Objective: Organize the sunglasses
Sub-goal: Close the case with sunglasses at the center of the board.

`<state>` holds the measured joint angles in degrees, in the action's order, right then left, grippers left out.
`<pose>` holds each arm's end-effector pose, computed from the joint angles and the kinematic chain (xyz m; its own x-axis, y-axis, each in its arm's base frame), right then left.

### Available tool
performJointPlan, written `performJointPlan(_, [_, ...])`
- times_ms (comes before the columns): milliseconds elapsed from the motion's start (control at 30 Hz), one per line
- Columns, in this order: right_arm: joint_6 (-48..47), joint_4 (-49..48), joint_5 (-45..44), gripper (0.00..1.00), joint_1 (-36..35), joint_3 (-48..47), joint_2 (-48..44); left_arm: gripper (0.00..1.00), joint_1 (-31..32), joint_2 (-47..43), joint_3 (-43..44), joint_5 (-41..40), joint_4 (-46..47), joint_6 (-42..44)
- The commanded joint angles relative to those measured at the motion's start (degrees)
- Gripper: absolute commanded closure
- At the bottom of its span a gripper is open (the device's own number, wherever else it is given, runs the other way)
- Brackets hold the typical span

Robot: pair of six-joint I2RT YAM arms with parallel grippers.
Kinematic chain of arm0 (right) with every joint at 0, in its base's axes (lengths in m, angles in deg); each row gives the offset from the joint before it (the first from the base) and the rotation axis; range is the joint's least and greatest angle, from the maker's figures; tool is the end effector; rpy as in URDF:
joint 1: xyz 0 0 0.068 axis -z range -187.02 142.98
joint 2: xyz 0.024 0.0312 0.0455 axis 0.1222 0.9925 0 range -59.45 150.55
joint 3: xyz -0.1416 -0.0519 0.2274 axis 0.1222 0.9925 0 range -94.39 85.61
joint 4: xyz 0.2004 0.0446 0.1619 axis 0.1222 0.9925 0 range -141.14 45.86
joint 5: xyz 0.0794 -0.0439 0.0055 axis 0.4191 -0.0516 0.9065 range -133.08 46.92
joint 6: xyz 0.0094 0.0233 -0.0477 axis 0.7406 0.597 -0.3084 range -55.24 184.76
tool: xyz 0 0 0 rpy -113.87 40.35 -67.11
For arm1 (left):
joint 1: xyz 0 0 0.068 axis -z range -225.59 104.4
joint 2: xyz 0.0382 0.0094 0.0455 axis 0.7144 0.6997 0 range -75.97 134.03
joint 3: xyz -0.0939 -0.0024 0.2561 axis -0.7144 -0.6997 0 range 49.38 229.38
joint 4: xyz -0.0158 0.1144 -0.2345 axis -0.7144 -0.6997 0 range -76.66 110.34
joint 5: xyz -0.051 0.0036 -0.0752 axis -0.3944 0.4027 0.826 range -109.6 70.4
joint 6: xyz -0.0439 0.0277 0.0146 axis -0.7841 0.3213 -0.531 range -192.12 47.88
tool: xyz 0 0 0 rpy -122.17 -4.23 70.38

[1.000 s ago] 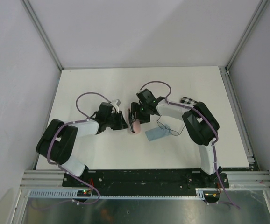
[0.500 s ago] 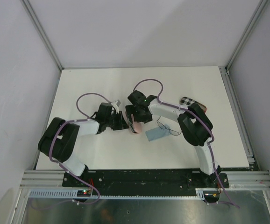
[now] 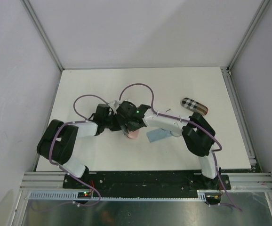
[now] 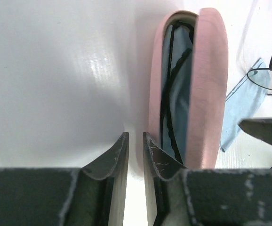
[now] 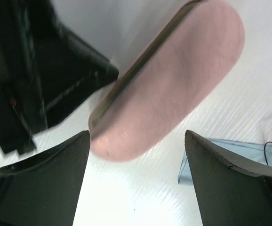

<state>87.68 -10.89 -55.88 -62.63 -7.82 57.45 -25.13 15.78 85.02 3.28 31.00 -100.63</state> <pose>0.2530 0.3555 0.2090 -0.7582 -0.4354 -0.4853 -0.4929 0.8700 -0.0104 0.2662 -0.1142 0.1314 -0.8624 -0.1477 -0.4842 0.1888 0.7937 -0.5783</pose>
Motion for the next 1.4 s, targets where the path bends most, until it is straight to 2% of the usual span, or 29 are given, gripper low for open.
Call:
performJointPlan(0, [-1.69, -4.76, -4.0, 0.15, -1.35, 4.23, -7.16, 0.77, -1.95, -3.5, -1.61, 0.94, 1.3, 0.34])
performJointPlan(167, [-1.07, -6.19, -0.89, 0.17, -1.06, 4.92, -9.81, 0.77, -2.1, -4.06, -2.3, 1.35, 1.38, -0.03])
performJointPlan(233, [-0.47, -7.34, 1.38, 0.25, -0.08, 5.76, -10.98, 0.77, -2.1, -4.37, -2.56, 1.07, 1.38, -0.05])
performJointPlan(433, [0.19, -11.51, 8.44, 0.83, 4.19, 7.5, -12.54, 0.77, -2.05, -5.51, -3.13, 0.23, 1.51, -0.26])
performJointPlan(500, [-0.07, -11.91, 9.22, 0.95, 4.77, 6.88, -12.3, 0.78, -2.02, -5.96, -3.3, 0.06, 1.53, -0.3])
performJointPlan(533, [-0.24, -11.97, 9.74, 0.97, 4.97, 6.43, -11.91, 0.78, -2.06, -6.14, -3.38, -0.02, 1.54, -0.35])
performJointPlan(1000, [0.76, -13.93, 11.22, 1.0, 4.28, 8.39, -0.65, 0.79, -2.1, -6.5, -4.23, -0.09, 1.82, -0.52])
performJointPlan(1367, [0.71, -15.35, 11.89, 1.0, 5.37, 10.33, -4.59, 0.79, -2.08, -10.3, -4.6, -0.28, 1.55, -1.61])
